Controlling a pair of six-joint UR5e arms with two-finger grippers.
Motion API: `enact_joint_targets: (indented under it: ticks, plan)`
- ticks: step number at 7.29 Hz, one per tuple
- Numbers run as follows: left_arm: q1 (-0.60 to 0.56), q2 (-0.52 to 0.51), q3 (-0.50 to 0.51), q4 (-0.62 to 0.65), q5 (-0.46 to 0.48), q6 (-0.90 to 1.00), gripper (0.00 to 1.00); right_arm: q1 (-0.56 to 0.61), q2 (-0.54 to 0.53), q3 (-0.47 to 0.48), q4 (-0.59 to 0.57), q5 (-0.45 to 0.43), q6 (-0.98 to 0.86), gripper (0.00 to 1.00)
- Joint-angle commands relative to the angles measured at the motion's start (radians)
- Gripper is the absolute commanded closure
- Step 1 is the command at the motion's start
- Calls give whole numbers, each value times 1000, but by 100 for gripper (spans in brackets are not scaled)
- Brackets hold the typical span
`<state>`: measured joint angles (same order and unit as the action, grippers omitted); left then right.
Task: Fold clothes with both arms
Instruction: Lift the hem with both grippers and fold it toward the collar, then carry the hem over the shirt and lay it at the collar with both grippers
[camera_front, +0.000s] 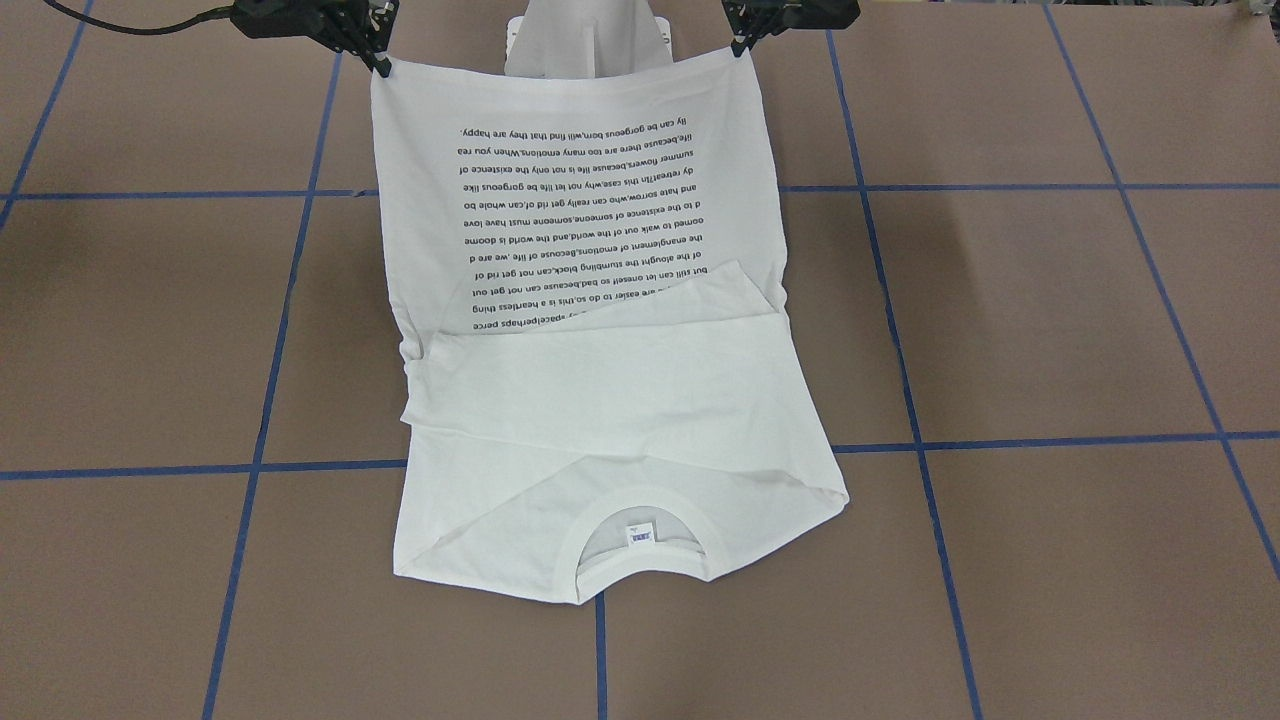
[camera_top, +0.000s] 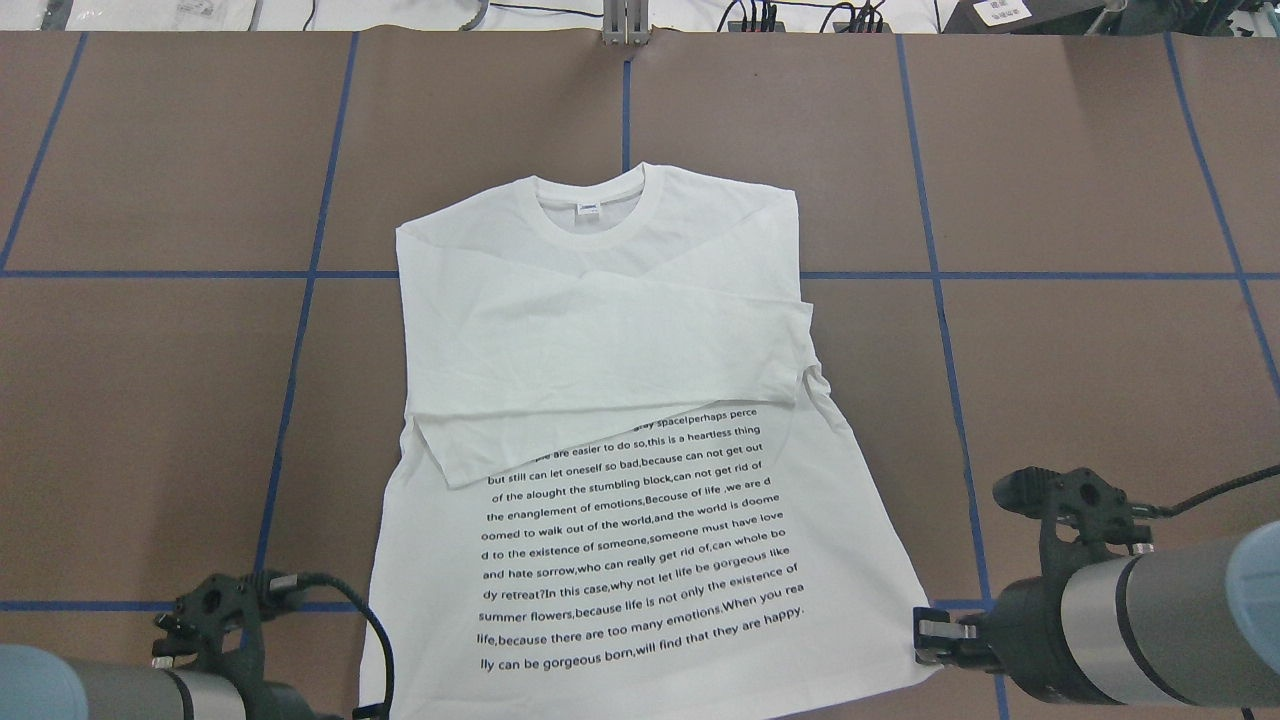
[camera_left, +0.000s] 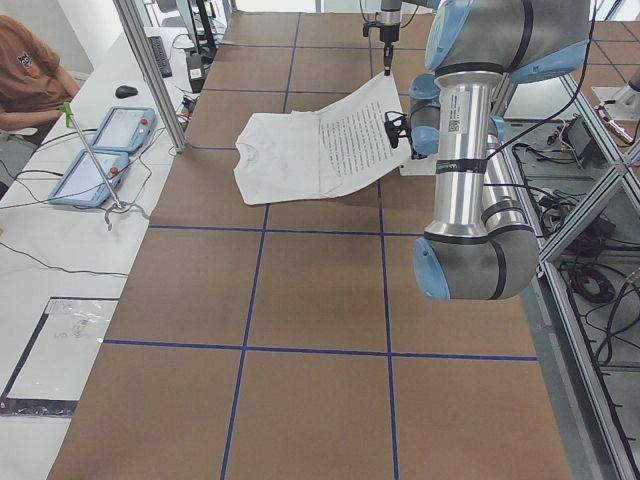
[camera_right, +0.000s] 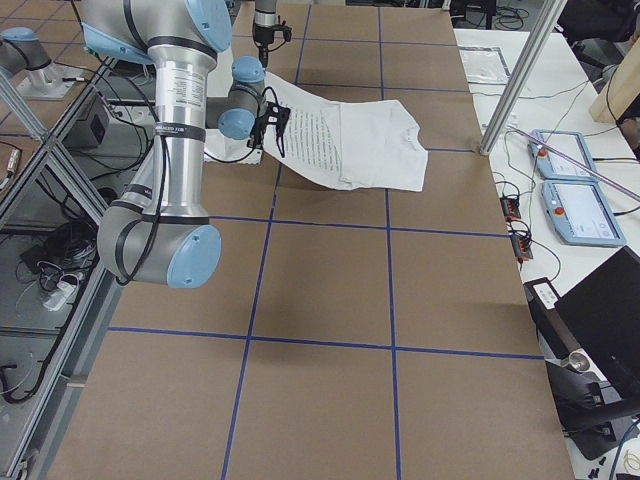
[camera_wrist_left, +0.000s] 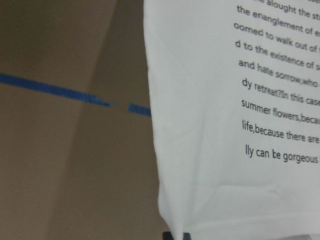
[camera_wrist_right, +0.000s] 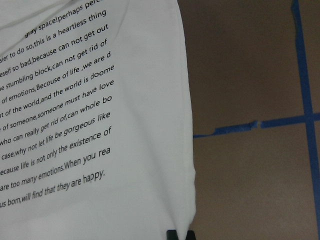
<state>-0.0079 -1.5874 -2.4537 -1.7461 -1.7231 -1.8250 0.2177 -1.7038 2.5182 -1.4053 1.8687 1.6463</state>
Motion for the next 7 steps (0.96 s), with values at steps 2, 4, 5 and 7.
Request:
enact_joint_targets:
  ticks: [2,4,5,7]
  plan:
    - [-24,9,-63,32,-12,-25,100,85,-13,25,2,125,-9,100]
    - [-189,-3,-59,39,-77,68,100,228,72,-11,2,138,-112,100]
    - [-261,-6,-54,39,-119,122,100,288,141,-69,2,153,-126,100]
    - [-462,-45,-7,46,-212,234,100,443,302,-226,-7,234,-126,100]
